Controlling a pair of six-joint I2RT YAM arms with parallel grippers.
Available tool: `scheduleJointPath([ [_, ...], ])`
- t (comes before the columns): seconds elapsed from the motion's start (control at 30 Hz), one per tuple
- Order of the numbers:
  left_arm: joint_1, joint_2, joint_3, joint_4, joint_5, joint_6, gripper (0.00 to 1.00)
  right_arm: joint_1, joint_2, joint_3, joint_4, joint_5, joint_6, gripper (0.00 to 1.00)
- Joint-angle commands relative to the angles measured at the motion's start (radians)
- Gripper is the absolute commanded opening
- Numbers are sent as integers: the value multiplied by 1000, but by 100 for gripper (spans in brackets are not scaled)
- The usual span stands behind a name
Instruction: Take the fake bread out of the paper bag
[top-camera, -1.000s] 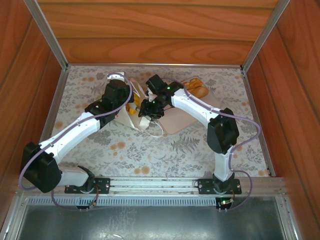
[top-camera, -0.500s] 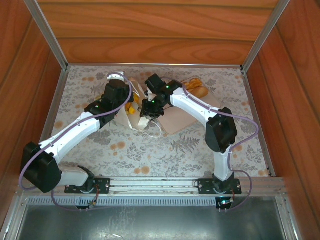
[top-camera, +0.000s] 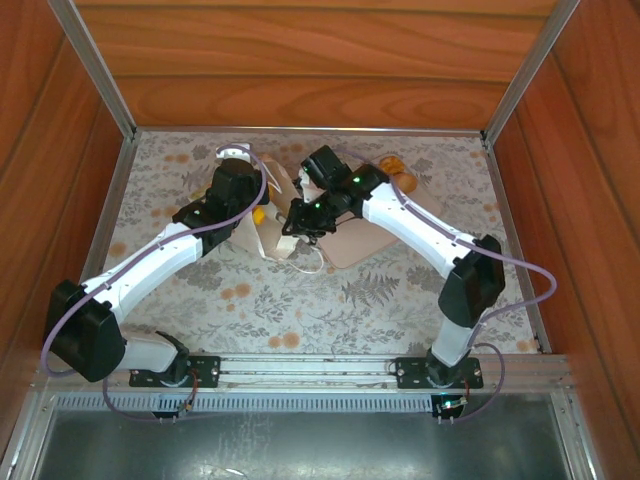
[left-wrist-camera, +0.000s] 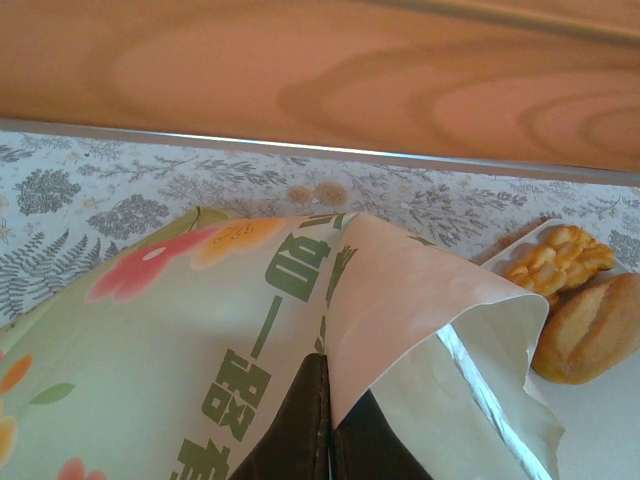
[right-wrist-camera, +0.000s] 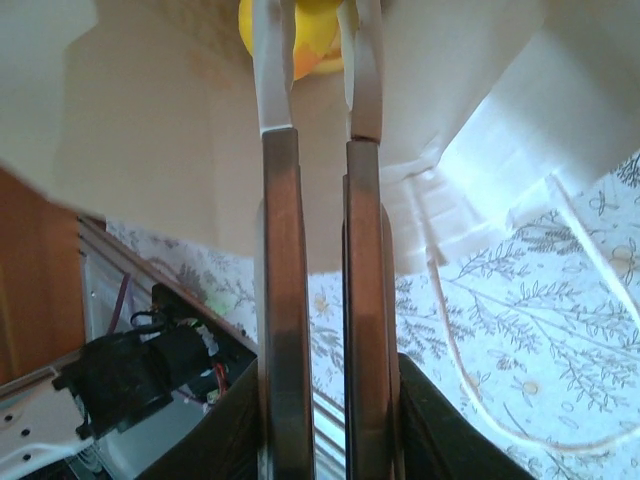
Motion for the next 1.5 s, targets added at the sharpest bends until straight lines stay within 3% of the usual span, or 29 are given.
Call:
scheduleJointPath([
  [0.0, 6, -1, 18, 14, -17, -16, 0, 9, -70, -51, -10, -18, -12, 25],
  [0.33, 14, -24, 18, -2, -50, -10, 0, 9, -362, -219, -68, -18, -7, 25],
  [0.5, 15, -28, 16, -3, -40, -13, 0, -2, -475, -220, -195, 101, -26, 26],
  [0.77, 14, -41, 14, -2, -32, -10, 0, -131, -562, -200, -369, 292, -25, 26],
  [0.93, 14, -45, 10, -3, -29, -5, 0, -252, -550, -205, -486, 436, -39, 27],
  [1.1, 14, -47, 7, 4, -27, -2, 0, -344, -501, -211, -493, 477, -93, 29],
  [1.47, 15, -49, 3, 3, -30, 5, 0, -441, -268, -143, -480, 597, -124, 32],
])
